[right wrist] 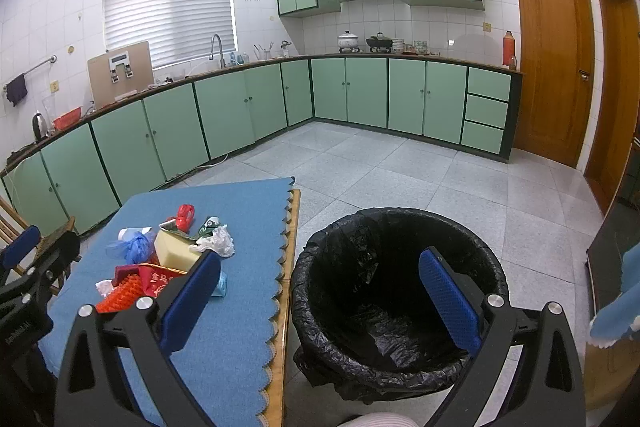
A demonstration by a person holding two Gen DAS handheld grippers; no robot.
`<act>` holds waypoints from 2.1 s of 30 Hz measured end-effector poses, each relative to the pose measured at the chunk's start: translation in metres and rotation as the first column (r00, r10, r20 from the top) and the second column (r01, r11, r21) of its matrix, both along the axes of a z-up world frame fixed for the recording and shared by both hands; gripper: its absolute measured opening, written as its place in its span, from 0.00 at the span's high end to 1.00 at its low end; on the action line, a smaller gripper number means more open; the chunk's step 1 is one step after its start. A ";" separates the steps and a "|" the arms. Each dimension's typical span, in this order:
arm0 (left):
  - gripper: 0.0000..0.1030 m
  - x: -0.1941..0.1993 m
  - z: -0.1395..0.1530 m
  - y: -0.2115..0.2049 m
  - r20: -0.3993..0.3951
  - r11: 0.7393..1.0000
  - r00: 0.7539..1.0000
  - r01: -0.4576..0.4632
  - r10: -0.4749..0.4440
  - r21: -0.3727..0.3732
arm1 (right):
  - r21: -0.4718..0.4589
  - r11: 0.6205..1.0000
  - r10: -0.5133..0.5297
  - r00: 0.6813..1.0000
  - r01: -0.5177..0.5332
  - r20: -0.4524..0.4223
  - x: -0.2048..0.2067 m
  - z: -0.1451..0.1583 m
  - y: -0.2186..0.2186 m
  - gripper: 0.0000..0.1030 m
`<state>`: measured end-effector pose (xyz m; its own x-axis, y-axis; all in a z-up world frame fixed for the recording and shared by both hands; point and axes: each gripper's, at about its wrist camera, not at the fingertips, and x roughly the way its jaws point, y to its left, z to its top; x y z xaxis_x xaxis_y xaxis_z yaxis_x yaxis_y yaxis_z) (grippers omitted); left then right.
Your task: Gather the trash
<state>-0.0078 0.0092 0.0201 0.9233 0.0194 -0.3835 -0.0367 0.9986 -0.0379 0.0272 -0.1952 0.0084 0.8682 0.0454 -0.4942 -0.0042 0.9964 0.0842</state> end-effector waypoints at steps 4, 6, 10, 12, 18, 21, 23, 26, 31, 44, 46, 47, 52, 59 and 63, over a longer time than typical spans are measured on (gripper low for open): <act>0.05 0.000 -0.002 -0.002 0.001 1.000 1.000 -0.002 0.002 0.002 | -0.001 1.000 -0.001 1.000 0.001 0.002 0.000 0.000 0.000 0.06; 0.05 -0.002 0.002 -0.001 0.004 1.000 1.000 -0.003 0.003 0.002 | -0.001 1.000 0.000 1.000 0.000 0.001 0.000 0.000 0.000 0.06; 0.05 -0.002 0.001 -0.002 0.003 1.000 1.000 -0.003 0.003 0.003 | -0.003 1.000 0.001 1.000 -0.001 0.003 0.000 0.001 0.000 0.06; 0.05 -0.002 0.001 -0.002 0.003 1.000 1.000 -0.002 0.002 0.003 | -0.002 1.000 0.001 1.000 -0.001 0.004 0.000 0.001 0.000 0.06; 0.05 -0.002 0.002 -0.002 0.004 1.000 1.000 -0.003 0.003 0.004 | -0.003 1.000 0.001 1.000 -0.001 0.005 0.001 0.002 0.001 0.06; 0.05 -0.002 0.003 -0.002 0.004 1.000 1.000 -0.003 0.003 0.004 | -0.002 1.000 0.001 1.000 -0.001 0.005 0.000 0.001 0.001 0.06; 0.05 -0.002 0.001 -0.002 0.004 1.000 1.000 -0.003 0.003 0.004 | -0.003 1.000 0.002 1.000 -0.002 0.005 0.000 0.001 0.001 0.06; 0.05 -0.002 0.002 -0.002 0.004 1.000 1.000 -0.003 0.003 0.004 | -0.002 1.000 0.001 1.000 -0.001 0.005 0.000 0.001 0.001 0.06; 0.05 -0.002 0.001 -0.002 0.004 1.000 1.000 -0.003 0.003 0.004 | -0.003 1.000 0.001 1.000 -0.001 0.006 0.001 0.002 0.001 0.06; 0.05 -0.001 0.001 -0.002 0.005 1.000 1.000 -0.004 0.004 0.003 | -0.004 1.000 0.002 1.000 -0.002 0.018 0.001 0.007 0.003 0.06; 0.05 -0.001 0.002 -0.001 0.002 1.000 1.000 -0.006 0.006 0.003 | -0.004 1.000 0.002 1.000 -0.002 0.020 0.000 0.005 0.004 0.06; 0.05 -0.001 0.001 0.001 0.001 1.000 1.000 -0.008 0.008 0.003 | -0.004 1.000 0.002 1.000 -0.002 0.019 0.001 0.004 0.005 0.06; 0.05 -0.001 -0.009 0.011 -0.003 1.000 1.000 -0.020 0.021 0.020 | -0.008 1.000 -0.019 1.000 0.019 0.000 0.005 -0.009 0.011 0.06; 0.05 0.002 -0.037 0.057 -0.021 0.989 0.991 -0.131 0.133 0.064 | -0.017 1.000 0.010 0.999 -0.011 -0.041 0.018 -0.036 0.037 0.06; 0.05 0.004 -0.047 0.079 -0.041 0.981 0.982 -0.181 0.184 0.068 | -0.016 0.998 0.060 0.996 -0.061 -0.059 0.027 -0.050 0.059 0.06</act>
<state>-0.0039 0.0886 -0.0273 0.8830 0.2115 -0.4190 -0.2186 0.9753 0.0315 0.0542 -0.1357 -0.0411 0.8336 0.0877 -0.5454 -0.0602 0.9959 0.0681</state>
